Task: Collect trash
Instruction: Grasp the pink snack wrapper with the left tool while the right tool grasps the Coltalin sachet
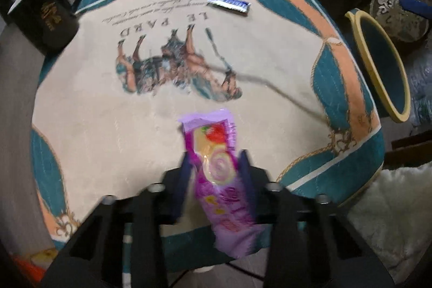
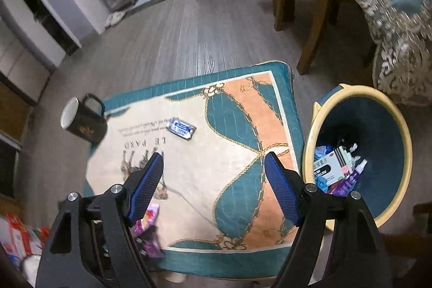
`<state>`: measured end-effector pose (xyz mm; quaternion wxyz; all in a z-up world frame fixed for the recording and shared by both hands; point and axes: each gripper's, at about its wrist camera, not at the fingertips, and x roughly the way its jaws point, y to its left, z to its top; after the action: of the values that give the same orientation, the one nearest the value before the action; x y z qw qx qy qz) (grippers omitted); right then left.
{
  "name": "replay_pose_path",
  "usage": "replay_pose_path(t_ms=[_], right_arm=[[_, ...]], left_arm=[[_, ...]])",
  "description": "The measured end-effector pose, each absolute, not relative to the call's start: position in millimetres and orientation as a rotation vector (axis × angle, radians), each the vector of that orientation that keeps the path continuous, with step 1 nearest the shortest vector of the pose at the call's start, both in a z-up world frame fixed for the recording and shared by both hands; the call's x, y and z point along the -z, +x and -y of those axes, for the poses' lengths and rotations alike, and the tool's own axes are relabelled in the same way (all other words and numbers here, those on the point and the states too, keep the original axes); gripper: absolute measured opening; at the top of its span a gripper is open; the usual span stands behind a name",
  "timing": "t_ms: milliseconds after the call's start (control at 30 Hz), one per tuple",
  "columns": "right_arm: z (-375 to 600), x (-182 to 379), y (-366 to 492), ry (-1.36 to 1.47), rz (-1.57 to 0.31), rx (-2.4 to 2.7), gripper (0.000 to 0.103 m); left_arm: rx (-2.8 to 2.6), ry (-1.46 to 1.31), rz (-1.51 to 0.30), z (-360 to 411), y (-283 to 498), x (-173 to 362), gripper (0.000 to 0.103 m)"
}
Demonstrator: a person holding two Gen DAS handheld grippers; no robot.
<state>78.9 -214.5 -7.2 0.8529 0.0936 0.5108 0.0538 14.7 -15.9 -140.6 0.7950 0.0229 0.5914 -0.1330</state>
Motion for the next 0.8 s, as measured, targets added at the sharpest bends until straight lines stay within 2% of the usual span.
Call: replay_pose_path(t_ms=[133, 200, 267, 500, 800], right_arm=[[200, 19, 95, 0.058, -1.084, -0.161, 0.076], [193, 26, 104, -0.015, -1.083, -0.177, 0.074], [188, 35, 113, -0.032, -1.098, -0.209, 0.071], [153, 62, 145, -0.141, -1.116, -0.323, 0.071], [118, 124, 180, -0.202, -1.168, -0.397, 0.068]], left_arm=[[0.307, 0.080, -1.260, 22, 18, 137, 0.019], [0.302, 0.089, -1.241, 21, 22, 130, 0.011], [0.302, 0.095, -1.210, 17, 29, 113, 0.011], [0.278, 0.194, -1.097, -7, 75, 45, 0.011], [0.224, 0.074, -1.107, -35, 115, 56, 0.011]])
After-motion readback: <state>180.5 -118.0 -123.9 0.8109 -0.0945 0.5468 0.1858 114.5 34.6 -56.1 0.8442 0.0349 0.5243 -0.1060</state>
